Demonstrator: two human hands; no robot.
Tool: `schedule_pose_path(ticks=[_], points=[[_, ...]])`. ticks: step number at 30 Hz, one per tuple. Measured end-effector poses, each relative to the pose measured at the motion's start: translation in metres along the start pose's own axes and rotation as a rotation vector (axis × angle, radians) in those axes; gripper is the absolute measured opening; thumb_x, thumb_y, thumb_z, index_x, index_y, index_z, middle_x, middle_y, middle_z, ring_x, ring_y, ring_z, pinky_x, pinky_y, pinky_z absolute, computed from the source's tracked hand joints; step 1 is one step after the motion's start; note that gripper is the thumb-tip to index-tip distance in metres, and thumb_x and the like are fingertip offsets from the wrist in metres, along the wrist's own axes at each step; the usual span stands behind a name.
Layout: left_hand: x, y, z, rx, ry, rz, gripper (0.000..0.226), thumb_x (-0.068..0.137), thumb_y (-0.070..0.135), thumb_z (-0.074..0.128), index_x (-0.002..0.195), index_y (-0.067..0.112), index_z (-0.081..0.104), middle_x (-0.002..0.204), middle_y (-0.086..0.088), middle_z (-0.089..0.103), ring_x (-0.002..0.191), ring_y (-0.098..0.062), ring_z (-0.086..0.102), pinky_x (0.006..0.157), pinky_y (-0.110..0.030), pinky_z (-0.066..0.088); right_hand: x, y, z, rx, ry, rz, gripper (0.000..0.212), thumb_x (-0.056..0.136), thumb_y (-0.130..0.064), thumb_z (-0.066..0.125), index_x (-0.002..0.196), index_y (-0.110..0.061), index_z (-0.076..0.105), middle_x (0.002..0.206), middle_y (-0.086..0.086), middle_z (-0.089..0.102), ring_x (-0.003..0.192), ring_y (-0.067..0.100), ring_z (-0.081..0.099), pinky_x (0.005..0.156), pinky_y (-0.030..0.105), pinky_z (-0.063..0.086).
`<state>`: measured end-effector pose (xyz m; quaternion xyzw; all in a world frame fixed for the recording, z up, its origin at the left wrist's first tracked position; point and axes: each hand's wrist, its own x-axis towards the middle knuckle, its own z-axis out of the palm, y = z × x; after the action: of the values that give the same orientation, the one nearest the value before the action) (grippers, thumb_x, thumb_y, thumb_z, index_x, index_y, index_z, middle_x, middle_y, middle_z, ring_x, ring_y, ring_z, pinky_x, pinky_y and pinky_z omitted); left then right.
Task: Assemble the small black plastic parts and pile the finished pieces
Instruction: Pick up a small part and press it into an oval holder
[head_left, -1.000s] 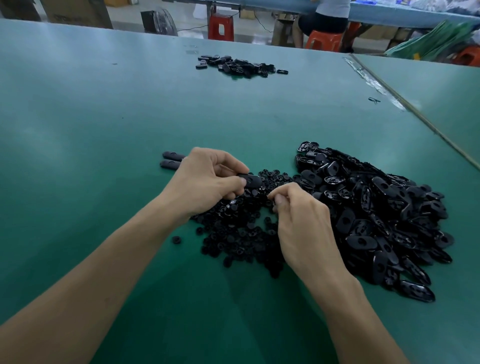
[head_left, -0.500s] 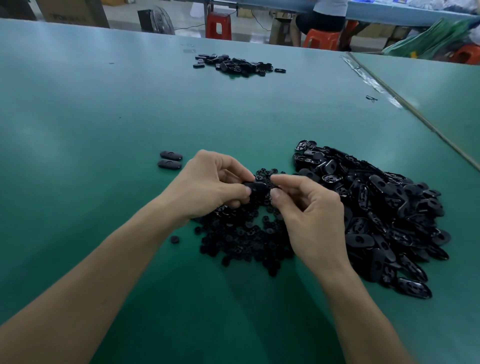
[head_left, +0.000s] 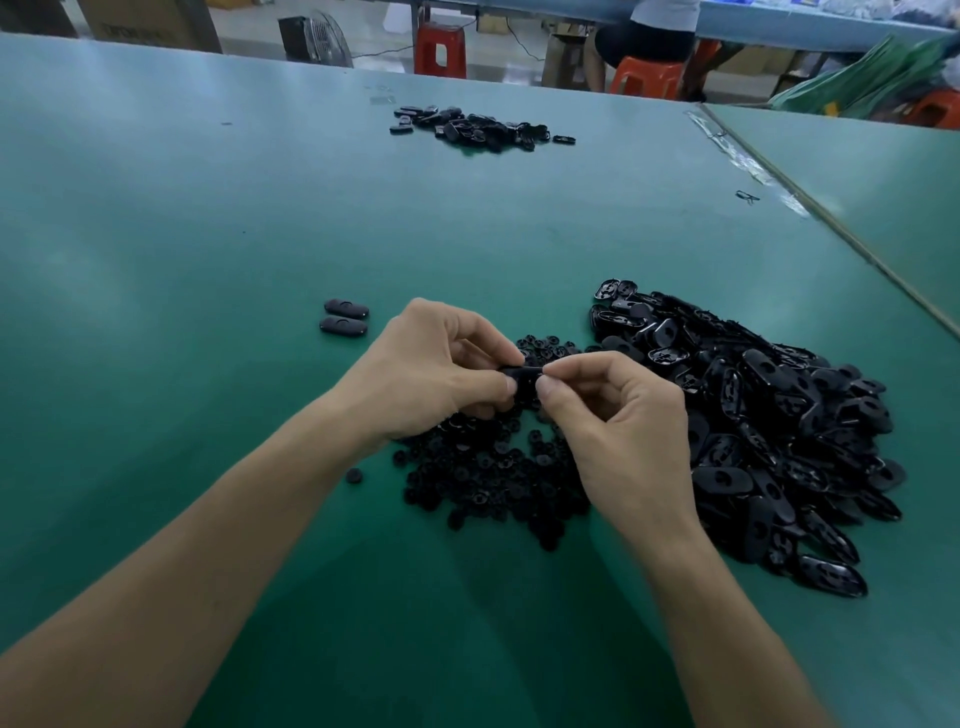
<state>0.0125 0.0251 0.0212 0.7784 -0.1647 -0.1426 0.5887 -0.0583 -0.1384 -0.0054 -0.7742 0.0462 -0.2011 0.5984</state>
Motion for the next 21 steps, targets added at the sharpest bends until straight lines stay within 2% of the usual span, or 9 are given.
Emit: schedule_pose_path(ticks=[3, 5, 8, 14, 18, 21], points=[[-0.001, 0.002, 0.003, 0.023, 0.005, 0.018, 0.016, 0.078, 0.000, 0.079, 0.085, 0.014, 0.076, 0.076, -0.011, 0.076, 0.081, -0.036, 0.075, 0.078, -0.043, 0.063, -0.001, 0.001, 0.001, 0.015, 0.006, 0.015, 0.013, 0.087, -0.011, 0.075, 0.080, -0.023, 0.073, 0.073, -0.007, 0.074, 0.066, 0.006, 0.069, 0.059, 0.014, 0.050], [-0.002, 0.003, 0.006, 0.041, 0.018, 0.027, 0.015, 0.070, 0.011, 0.080, 0.083, 0.018, 0.077, 0.077, -0.009, 0.077, 0.080, -0.033, 0.076, 0.082, -0.049, 0.062, 0.000, 0.002, 0.001, 0.022, 0.005, 0.029, 0.012, 0.087, -0.012, 0.075, 0.081, -0.023, 0.074, 0.074, -0.007, 0.075, 0.068, 0.006, 0.070, 0.062, 0.016, 0.051], [-0.002, 0.003, 0.010, 0.043, 0.028, 0.039, 0.018, 0.065, 0.018, 0.075, 0.083, 0.023, 0.077, 0.076, -0.007, 0.077, 0.079, -0.030, 0.076, 0.083, -0.050, 0.061, 0.000, 0.002, 0.001, 0.079, 0.010, 0.082, 0.011, 0.087, -0.013, 0.075, 0.081, -0.022, 0.075, 0.077, -0.004, 0.075, 0.071, 0.009, 0.068, 0.066, 0.023, 0.052], [-0.004, 0.003, 0.013, -0.015, 0.051, 0.042, 0.016, 0.067, 0.013, 0.078, 0.081, 0.018, 0.077, 0.077, -0.010, 0.077, 0.080, -0.034, 0.076, 0.080, -0.044, 0.063, -0.002, 0.001, 0.002, 0.204, 0.002, 0.177, 0.011, 0.087, -0.010, 0.075, 0.082, -0.020, 0.075, 0.075, 0.004, 0.074, 0.068, 0.014, 0.064, 0.068, 0.036, 0.053], [-0.004, 0.003, 0.012, -0.024, 0.051, 0.033, 0.021, 0.078, -0.004, 0.078, 0.083, 0.017, 0.076, 0.078, -0.012, 0.076, 0.083, -0.037, 0.074, 0.079, -0.042, 0.063, -0.002, -0.001, 0.003, 0.251, 0.011, 0.187, 0.015, 0.086, -0.005, 0.075, 0.080, -0.018, 0.074, 0.071, 0.001, 0.074, 0.064, 0.007, 0.064, 0.063, 0.022, 0.051], [-0.005, 0.005, 0.012, -0.031, 0.053, 0.025, 0.019, 0.075, 0.001, 0.080, 0.083, 0.018, 0.076, 0.078, -0.011, 0.077, 0.082, -0.036, 0.075, 0.080, -0.042, 0.063, -0.002, -0.001, 0.003, 0.277, 0.017, 0.200, 0.014, 0.087, -0.004, 0.074, 0.081, -0.017, 0.074, 0.071, 0.001, 0.074, 0.064, 0.007, 0.065, 0.062, 0.017, 0.050]])
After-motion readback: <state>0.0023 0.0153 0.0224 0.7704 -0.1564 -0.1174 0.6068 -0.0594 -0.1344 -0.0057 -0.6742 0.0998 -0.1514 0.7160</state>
